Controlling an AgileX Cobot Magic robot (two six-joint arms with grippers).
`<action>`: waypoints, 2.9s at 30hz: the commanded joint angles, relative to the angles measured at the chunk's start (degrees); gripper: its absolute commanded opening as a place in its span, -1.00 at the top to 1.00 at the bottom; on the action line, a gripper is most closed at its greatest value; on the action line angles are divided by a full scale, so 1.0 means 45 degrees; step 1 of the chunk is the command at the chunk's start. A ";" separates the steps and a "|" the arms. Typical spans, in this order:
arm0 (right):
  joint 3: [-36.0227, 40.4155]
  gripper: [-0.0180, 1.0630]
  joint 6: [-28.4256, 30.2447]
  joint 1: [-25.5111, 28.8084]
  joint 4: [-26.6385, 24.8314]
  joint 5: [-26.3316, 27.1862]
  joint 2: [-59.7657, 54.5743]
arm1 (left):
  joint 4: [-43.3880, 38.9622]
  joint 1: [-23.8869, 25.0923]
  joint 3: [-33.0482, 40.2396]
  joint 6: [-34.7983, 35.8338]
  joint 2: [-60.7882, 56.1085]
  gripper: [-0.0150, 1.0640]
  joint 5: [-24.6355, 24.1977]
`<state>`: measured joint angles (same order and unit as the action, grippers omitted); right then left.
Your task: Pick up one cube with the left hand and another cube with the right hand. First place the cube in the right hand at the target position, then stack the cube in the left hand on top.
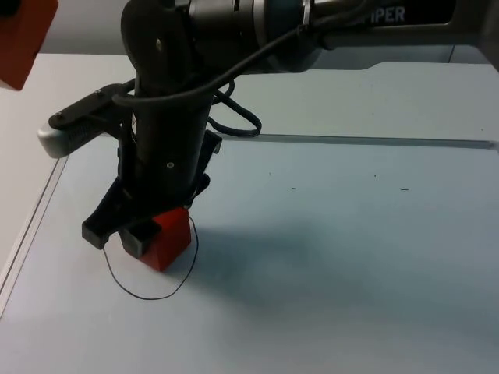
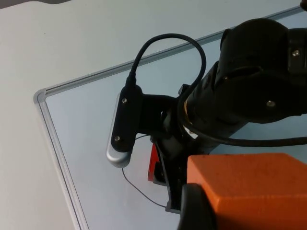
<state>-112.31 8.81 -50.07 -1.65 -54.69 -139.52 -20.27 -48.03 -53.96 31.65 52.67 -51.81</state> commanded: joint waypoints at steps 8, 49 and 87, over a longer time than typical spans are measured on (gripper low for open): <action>-0.0123 0.97 -0.0054 -0.0077 -0.0020 0.0323 -0.0038 | 0.0095 -0.0030 0.0019 0.0090 -0.0017 0.98 0.0205; -0.0599 -0.52 0.0051 0.1025 -0.0362 -0.0485 0.2616 | 0.0433 -0.0030 0.0019 0.0090 -0.0017 0.98 0.0205; -0.0565 -0.46 0.2514 0.2196 -0.2011 -0.2819 1.4141 | 0.7032 0.4668 -0.0864 -0.9928 0.8505 0.98 0.2999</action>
<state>-114.59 19.72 -39.98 -9.83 -66.86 -76.51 10.23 -27.23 -57.03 -11.72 90.25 -38.56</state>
